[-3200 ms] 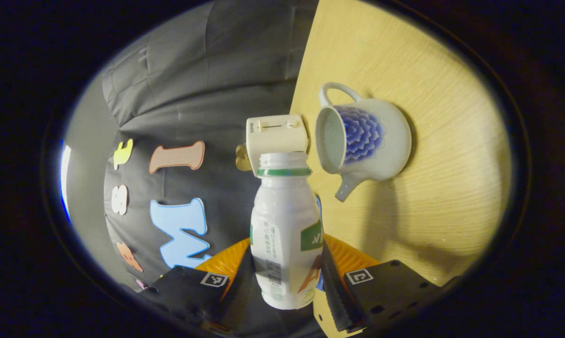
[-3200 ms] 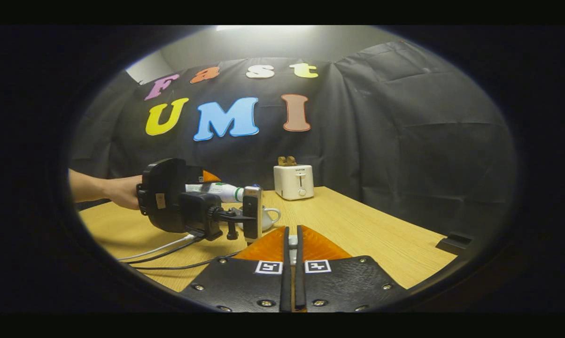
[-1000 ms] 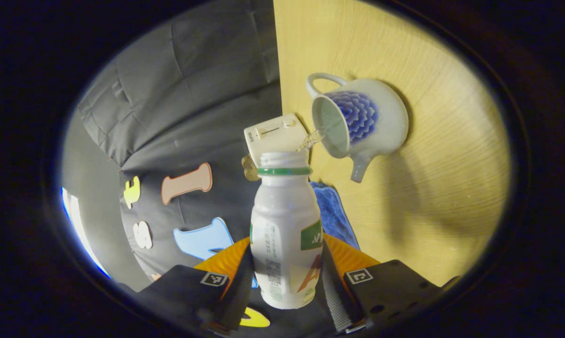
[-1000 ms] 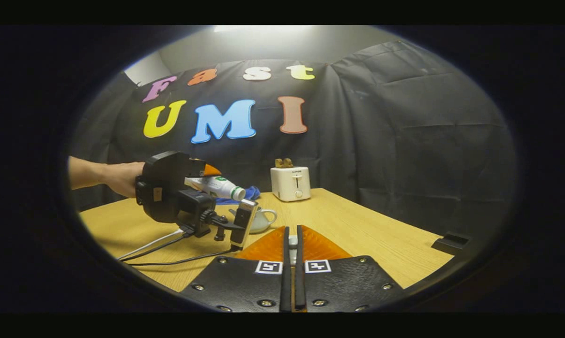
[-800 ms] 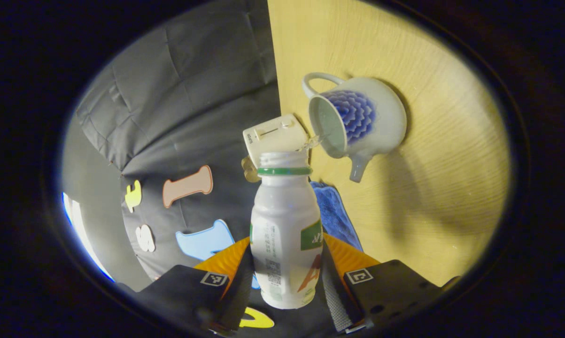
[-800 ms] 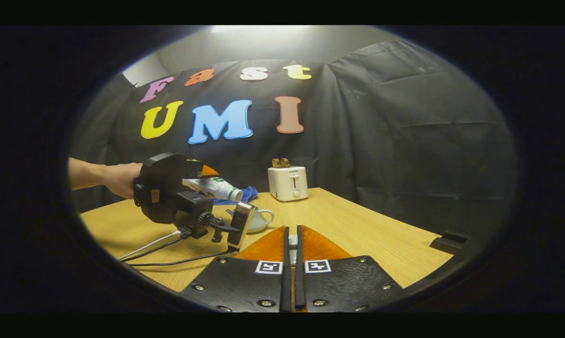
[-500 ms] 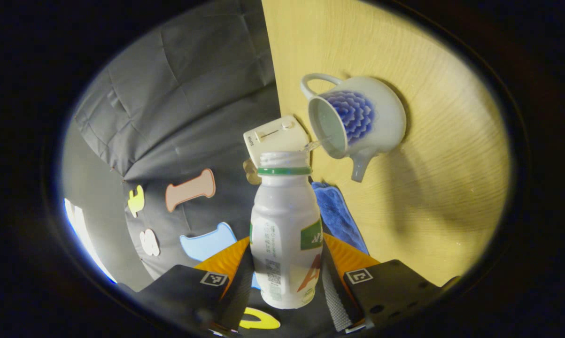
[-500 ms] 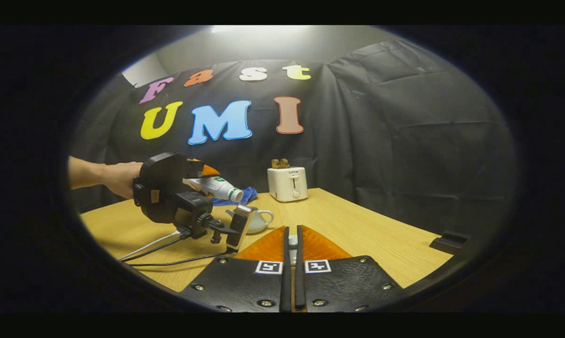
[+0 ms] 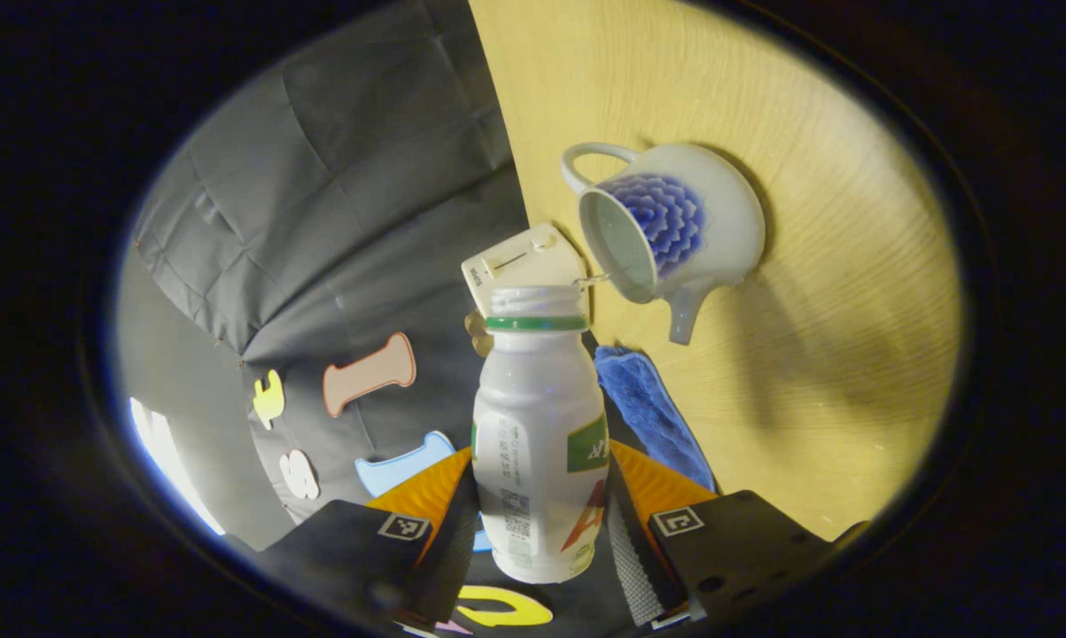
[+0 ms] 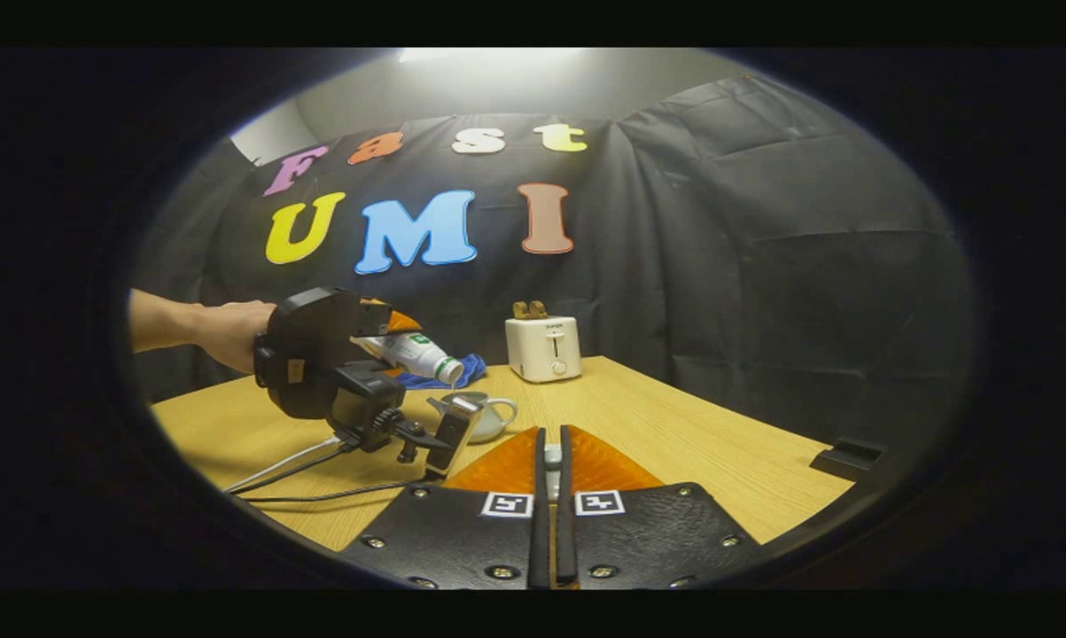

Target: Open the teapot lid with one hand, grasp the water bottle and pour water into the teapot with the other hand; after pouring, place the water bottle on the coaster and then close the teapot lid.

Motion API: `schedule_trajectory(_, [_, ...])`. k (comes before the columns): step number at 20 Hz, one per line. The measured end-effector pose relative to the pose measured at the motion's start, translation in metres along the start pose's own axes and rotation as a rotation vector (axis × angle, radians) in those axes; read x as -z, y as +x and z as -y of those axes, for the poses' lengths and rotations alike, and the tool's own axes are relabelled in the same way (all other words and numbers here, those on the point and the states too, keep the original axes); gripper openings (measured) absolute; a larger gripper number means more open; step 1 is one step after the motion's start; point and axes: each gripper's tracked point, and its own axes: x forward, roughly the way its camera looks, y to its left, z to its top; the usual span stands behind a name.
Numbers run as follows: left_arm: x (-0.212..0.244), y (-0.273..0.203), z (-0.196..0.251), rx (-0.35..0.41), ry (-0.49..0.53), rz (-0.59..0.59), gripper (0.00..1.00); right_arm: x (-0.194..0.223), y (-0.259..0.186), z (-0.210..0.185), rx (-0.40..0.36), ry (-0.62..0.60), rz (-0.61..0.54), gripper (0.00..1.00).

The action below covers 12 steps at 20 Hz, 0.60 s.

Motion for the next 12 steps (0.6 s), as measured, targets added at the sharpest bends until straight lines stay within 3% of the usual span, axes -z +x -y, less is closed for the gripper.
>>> schedule_trajectory(1, [-0.0005, -0.0002, -0.0009, 0.0, 0.007, 0.005, 0.82, -0.0005, 0.0001, -0.0004, -0.002, 0.001, 0.0, 0.0])
schedule_trajectory(4, [-0.0022, -0.0015, -0.0036, -0.011, 0.041, 0.012, 0.82, 0.0019, 0.0003, 0.0001, -0.002, 0.001, -0.007, 0.0])
schedule_trajectory(5, [-0.003, -0.0022, -0.0031, -0.012, 0.045, 0.015, 0.76, 0.0013, 0.0002, 0.001, 0.0, 0.004, -0.006, 0.0])
schedule_trajectory(8, [-0.0005, 0.0019, -0.0067, -0.015, 0.055, 0.019, 0.82, 0.0023, 0.0001, 0.0042, 0.01, 0.008, -0.005, 0.03])
schedule_trajectory(9, [-0.0009, 0.0025, -0.0065, -0.015, 0.058, 0.021, 0.76, 0.0019, -0.0001, 0.0036, 0.009, 0.01, -0.005, 0.0])
schedule_trajectory(12, [-0.0013, 0.0015, -0.0069, -0.016, 0.057, 0.023, 0.76, 0.0034, 0.0001, 0.0027, 0.005, 0.005, -0.008, 0.03])
